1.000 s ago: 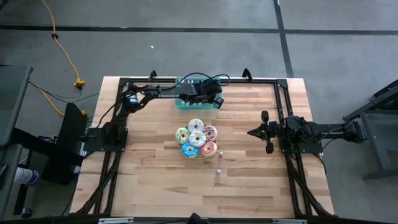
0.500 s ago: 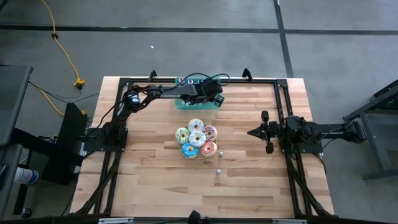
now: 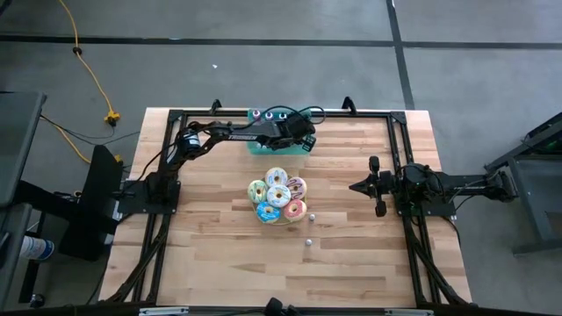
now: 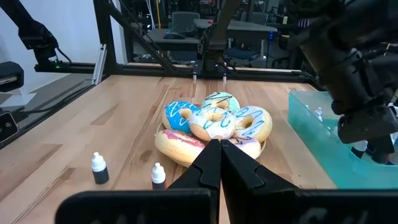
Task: Pick & Place food coloring
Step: Put the bottom small red food coloring bottle into the green container
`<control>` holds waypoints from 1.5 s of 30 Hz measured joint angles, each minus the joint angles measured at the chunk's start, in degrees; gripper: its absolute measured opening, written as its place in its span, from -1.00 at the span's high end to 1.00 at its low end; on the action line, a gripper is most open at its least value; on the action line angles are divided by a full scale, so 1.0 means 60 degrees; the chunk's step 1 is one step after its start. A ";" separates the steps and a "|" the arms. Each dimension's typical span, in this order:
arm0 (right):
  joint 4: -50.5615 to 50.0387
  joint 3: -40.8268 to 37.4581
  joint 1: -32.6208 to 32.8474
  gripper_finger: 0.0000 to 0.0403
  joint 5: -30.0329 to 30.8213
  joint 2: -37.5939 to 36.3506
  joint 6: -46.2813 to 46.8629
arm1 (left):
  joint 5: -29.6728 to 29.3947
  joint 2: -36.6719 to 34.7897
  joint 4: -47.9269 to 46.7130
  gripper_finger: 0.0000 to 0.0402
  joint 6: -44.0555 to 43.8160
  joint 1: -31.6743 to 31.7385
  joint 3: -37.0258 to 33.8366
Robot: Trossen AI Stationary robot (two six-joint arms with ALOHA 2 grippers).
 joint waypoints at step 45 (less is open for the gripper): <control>0.0003 -0.0002 -0.0001 1.00 0.0000 0.0000 0.0000 | 0.0484 -0.0007 -0.0133 0.59 0.0267 0.0004 0.0000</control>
